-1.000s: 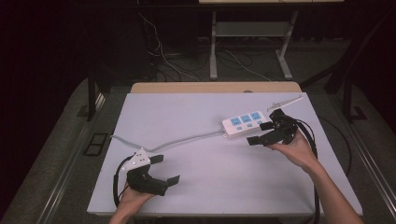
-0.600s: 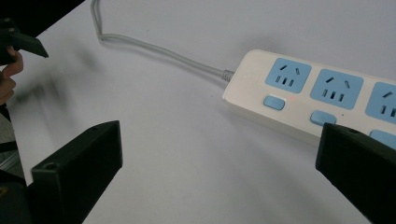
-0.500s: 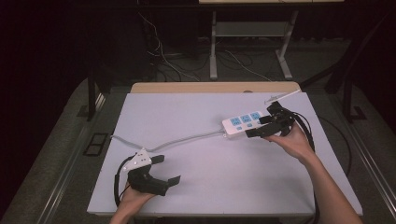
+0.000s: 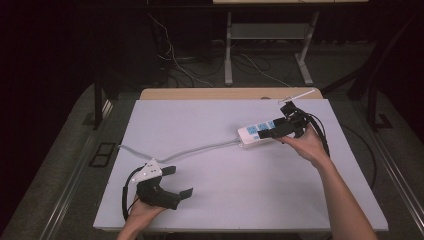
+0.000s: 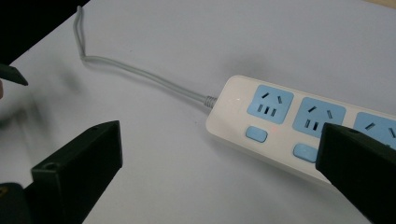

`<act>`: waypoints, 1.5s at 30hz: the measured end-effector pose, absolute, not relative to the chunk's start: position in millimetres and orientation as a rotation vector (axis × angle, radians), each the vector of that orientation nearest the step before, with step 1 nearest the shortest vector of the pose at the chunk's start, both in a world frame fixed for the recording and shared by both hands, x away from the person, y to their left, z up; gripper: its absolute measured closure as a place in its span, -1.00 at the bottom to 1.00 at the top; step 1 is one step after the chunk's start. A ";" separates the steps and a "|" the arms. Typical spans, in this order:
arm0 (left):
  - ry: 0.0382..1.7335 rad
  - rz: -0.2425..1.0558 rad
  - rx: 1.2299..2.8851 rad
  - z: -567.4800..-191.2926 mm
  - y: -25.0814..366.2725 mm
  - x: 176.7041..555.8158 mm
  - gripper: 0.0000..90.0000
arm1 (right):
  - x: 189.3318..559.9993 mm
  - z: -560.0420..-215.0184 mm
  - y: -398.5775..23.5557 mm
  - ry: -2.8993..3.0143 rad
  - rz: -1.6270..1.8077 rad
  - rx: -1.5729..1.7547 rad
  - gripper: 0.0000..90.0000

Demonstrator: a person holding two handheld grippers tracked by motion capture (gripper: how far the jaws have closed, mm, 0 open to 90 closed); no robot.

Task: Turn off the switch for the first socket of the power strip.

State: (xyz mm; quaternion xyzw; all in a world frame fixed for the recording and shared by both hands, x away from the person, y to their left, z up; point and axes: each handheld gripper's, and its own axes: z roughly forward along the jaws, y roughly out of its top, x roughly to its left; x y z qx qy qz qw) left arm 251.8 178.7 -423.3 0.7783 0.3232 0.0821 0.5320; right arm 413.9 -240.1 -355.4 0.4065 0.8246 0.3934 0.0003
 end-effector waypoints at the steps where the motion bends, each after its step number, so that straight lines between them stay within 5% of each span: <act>1: 0.770 0.195 1.856 -423.2 178.8 251.9 -1.00 | 413.9 -355.4 -240.1 2.590 1.236 1.277 -0.99; 17: 0.768 0.185 1.847 -423.6 181.1 253.4 -1.00 | 427.0 -370.5 -235.8 2.544 1.284 1.325 -0.99; 34: 0.762 0.179 1.845 -423.9 181.5 253.9 -1.00 | 435.6 -382.5 -236.1 2.510 1.238 1.379 0.80; 38: 0.762 0.179 1.846 -423.9 181.5 254.0 -1.00 | 437.8 -386.5 -233.9 2.518 1.237 1.372 0.99; 45: 0.762 0.179 1.851 -424.3 181.2 254.3 -1.00 | 442.1 -394.2 -231.4 2.516 1.236 1.392 0.99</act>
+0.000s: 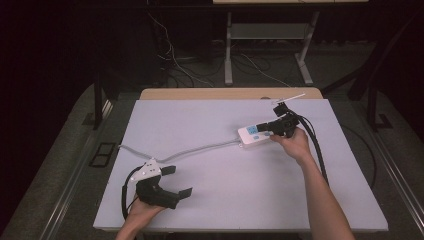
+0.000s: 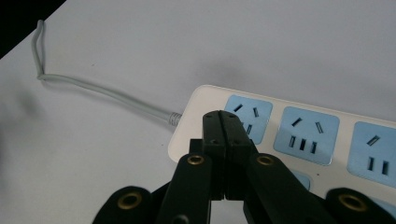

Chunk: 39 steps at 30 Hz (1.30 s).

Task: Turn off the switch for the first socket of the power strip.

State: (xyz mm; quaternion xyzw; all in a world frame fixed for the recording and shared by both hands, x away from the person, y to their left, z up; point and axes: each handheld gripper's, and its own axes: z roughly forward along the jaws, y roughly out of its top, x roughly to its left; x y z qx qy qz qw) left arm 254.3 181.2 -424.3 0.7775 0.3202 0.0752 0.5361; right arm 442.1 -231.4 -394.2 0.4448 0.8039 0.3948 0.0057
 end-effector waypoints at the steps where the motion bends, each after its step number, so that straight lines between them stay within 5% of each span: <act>1: 0.762 0.179 1.851 -424.3 181.2 254.3 -1.00 | 442.8 -395.5 -231.2 2.516 1.234 1.390 0.99; 39: 0.763 0.179 1.861 -425.3 181.3 255.9 -1.00 | 447.8 -424.8 -230.2 2.542 1.215 1.444 0.99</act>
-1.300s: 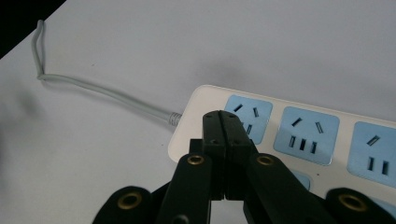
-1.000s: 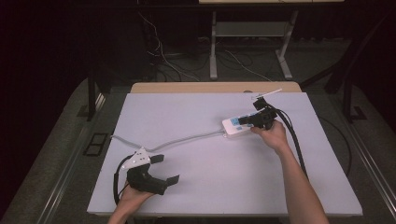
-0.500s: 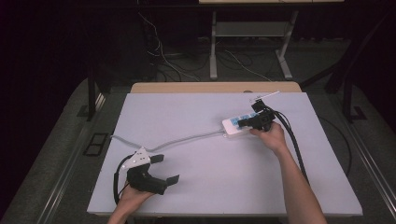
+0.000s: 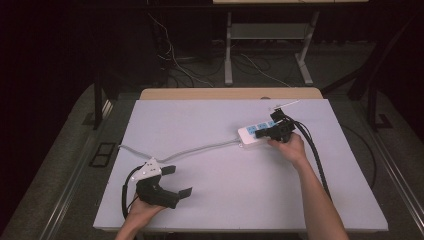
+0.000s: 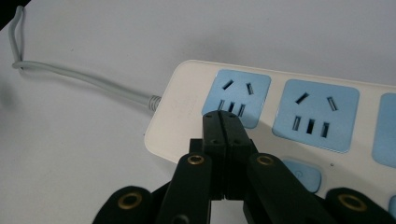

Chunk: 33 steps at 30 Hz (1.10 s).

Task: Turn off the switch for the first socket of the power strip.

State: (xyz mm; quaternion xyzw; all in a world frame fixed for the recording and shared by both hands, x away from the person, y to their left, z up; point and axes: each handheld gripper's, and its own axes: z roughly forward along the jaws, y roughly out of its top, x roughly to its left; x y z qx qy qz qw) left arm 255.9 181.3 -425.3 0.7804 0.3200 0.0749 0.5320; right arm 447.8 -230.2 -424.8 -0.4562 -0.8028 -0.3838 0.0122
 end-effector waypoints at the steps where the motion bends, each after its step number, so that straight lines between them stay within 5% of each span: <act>1: 0.763 0.179 1.862 -425.3 181.3 255.9 -1.00 | 447.8 -424.8 -230.2 -2.503 -1.196 -1.422 0.99; 33: 0.751 0.165 1.880 -426.7 179.7 256.9 -1.00 | 444.7 -424.2 -225.8 -2.529 -1.169 -1.454 1.00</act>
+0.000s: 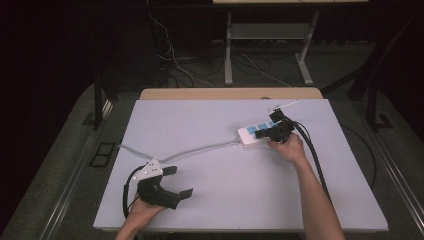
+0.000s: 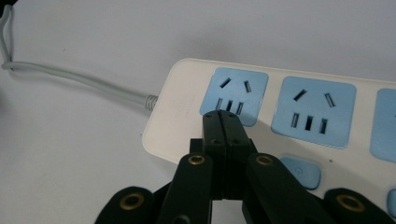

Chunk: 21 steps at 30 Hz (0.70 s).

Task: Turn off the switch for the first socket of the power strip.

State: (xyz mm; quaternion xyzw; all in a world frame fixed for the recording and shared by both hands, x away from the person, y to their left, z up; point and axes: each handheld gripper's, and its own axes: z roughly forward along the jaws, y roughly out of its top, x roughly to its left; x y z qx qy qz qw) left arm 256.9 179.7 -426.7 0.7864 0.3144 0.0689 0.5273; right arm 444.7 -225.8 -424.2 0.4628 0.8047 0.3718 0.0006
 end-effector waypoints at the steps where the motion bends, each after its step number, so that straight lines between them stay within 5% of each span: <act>1: 0.751 0.165 1.879 -426.7 179.6 256.7 -1.00 | 444.1 -424.2 -225.0 2.532 1.166 1.455 1.00; 21: 0.758 0.164 1.880 -427.2 180.6 257.5 -1.00 | 445.3 -424.7 -217.9 2.539 1.175 1.432 1.00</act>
